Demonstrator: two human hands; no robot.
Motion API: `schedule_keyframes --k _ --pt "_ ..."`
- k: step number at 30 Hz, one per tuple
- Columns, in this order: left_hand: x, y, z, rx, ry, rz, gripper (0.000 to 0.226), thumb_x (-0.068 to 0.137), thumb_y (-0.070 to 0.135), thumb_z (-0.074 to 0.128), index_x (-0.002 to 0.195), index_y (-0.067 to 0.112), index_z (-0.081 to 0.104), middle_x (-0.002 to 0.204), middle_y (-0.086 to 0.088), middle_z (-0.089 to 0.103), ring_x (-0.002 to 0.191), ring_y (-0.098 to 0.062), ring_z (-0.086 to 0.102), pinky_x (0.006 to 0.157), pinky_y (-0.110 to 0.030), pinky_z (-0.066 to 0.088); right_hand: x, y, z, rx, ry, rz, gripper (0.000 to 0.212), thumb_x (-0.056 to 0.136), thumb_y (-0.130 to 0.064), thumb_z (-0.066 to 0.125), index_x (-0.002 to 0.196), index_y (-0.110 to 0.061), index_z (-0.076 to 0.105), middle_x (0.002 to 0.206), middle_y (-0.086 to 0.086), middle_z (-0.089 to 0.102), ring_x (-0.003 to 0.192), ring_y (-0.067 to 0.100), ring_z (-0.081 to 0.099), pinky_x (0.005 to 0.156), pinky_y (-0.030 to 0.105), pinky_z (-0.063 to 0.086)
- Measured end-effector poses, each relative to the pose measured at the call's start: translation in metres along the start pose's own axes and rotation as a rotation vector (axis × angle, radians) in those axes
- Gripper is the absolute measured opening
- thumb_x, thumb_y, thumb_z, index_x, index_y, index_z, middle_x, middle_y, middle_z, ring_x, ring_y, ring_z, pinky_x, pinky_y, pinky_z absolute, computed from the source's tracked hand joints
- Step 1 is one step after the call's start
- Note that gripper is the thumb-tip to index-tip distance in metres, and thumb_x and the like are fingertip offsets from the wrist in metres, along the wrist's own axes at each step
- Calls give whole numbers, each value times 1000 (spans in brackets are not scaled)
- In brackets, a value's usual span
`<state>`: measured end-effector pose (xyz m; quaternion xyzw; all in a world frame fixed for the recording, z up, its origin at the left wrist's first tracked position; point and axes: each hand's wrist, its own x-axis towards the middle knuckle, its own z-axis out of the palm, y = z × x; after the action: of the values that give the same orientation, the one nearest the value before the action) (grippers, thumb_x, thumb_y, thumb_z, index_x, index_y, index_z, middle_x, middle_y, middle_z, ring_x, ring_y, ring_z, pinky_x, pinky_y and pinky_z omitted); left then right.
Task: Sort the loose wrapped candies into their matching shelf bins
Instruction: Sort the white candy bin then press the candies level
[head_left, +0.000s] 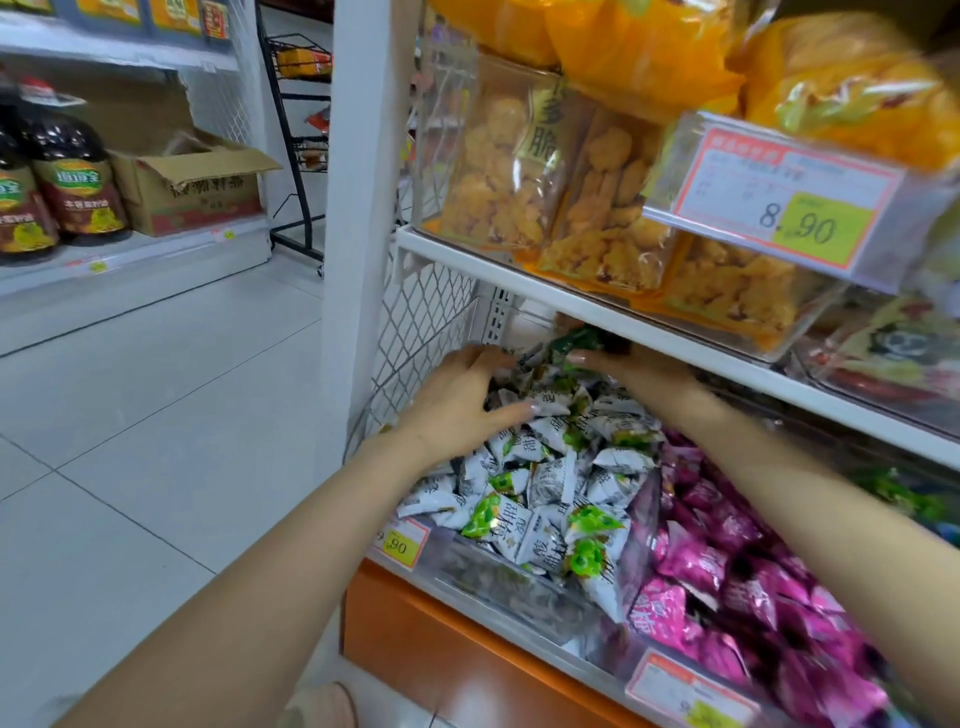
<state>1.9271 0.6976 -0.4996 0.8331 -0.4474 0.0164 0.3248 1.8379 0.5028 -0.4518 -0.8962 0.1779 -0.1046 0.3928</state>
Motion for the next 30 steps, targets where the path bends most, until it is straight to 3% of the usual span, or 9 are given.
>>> schedule_keyframes --k 3,5,8,14,16,19,25,27,30 --pt "-5 19 3 53 129 54 46 85 38 62 124 15 55 131 -9 51 121 -28 43 97 -35 37 -38 13 -14 -13 252 -34 90 64 -61 73 138 -20 41 139 -1 46 130 20 41 110 36 32" --pt "-12 34 9 40 175 123 37 86 30 61 119 13 58 126 -9 54 119 -29 45 93 -36 36 -69 16 -24 -57 282 69 77 73 -48 72 137 -15 44 137 6 50 125 23 48 98 27 40" --pt "-24 59 20 15 154 204 33 90 26 57 119 11 59 125 -9 54 119 -28 44 91 -34 32 -115 17 -41 62 346 8 48 76 -20 75 120 -9 59 118 8 63 90 -9 60 69 1 39" --pt "-41 97 35 -22 99 335 26 92 28 54 112 12 60 107 -2 50 110 -22 41 80 -24 24 -223 32 -71 52 437 -36 35 70 -2 75 97 -20 62 77 -17 63 64 -12 54 63 3 39" --pt "-45 109 40 -36 88 368 23 91 24 57 111 13 60 113 -2 51 113 -21 39 85 -25 26 -252 46 -84 73 498 1 33 68 -10 76 97 -20 63 85 -5 64 67 -9 55 65 5 41" --pt "-51 133 50 -60 32 433 34 85 35 50 109 14 62 124 -4 52 120 -20 39 97 -35 32 -291 75 -110 38 649 118 44 59 -50 79 97 -30 67 92 3 69 75 9 57 71 26 48" --pt "-56 171 79 -102 4 542 24 89 25 60 110 15 62 128 -2 51 123 -16 36 103 -31 25 -337 124 -180 -108 985 369 47 78 -19 75 120 -6 57 105 8 61 82 20 56 71 33 44" --pt "-55 175 84 -89 -22 549 27 87 31 55 109 15 63 127 -2 51 122 -17 38 103 -36 30 -337 138 -203 -112 950 481 58 79 -18 74 131 -7 50 126 16 56 87 28 62 76 38 52" --pt "-53 178 86 -90 -27 536 25 86 28 57 106 14 64 126 -3 53 119 -20 41 100 -35 30 -339 157 -222 -266 817 631 62 79 -20 74 132 -5 48 131 21 52 110 36 56 90 45 48"
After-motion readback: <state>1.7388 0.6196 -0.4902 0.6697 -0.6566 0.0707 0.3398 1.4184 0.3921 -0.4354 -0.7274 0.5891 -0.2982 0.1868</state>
